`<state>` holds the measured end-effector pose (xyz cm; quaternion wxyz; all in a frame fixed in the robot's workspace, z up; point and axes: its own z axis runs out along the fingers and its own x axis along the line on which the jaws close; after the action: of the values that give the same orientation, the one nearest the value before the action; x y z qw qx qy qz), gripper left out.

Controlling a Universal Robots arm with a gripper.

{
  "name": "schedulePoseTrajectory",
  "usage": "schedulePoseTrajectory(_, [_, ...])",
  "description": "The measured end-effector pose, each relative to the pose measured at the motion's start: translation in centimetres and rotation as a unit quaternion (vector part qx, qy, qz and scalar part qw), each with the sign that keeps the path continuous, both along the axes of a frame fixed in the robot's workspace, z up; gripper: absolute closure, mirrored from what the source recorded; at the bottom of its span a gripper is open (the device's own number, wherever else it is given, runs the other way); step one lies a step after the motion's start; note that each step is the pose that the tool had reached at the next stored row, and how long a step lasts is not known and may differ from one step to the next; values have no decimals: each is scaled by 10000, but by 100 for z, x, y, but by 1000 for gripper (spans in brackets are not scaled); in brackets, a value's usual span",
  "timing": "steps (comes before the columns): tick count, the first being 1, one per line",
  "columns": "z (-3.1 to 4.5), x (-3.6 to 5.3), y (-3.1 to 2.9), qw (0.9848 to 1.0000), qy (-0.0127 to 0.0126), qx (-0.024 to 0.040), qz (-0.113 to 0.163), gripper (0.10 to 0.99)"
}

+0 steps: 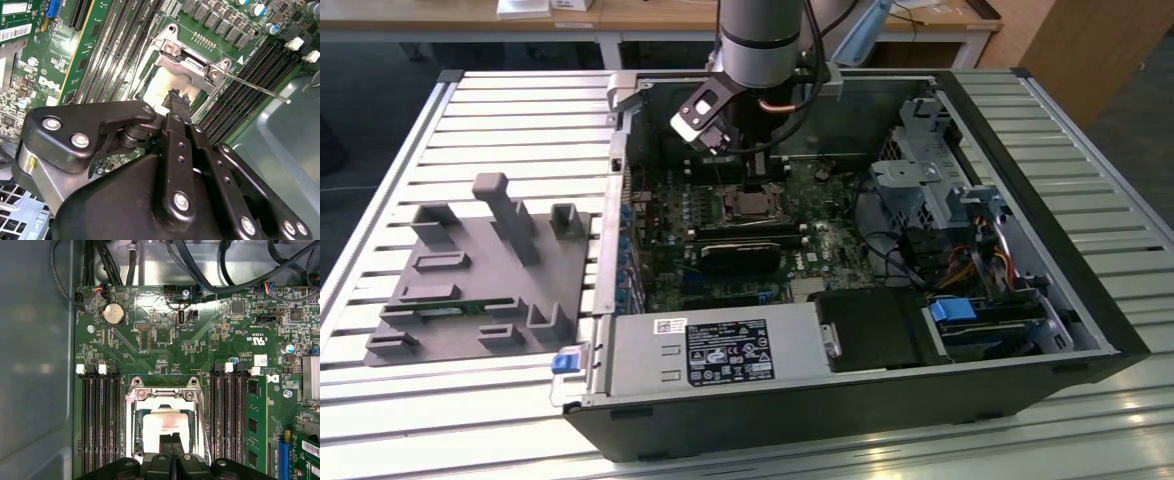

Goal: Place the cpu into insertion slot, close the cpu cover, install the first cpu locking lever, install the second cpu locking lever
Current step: 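Close the cpu cover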

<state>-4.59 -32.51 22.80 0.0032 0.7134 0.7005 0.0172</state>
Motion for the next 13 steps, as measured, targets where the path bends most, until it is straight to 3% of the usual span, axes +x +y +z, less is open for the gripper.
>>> schedulePoseTrajectory(13, [-5,-19,0,10000,0,0,0,980])
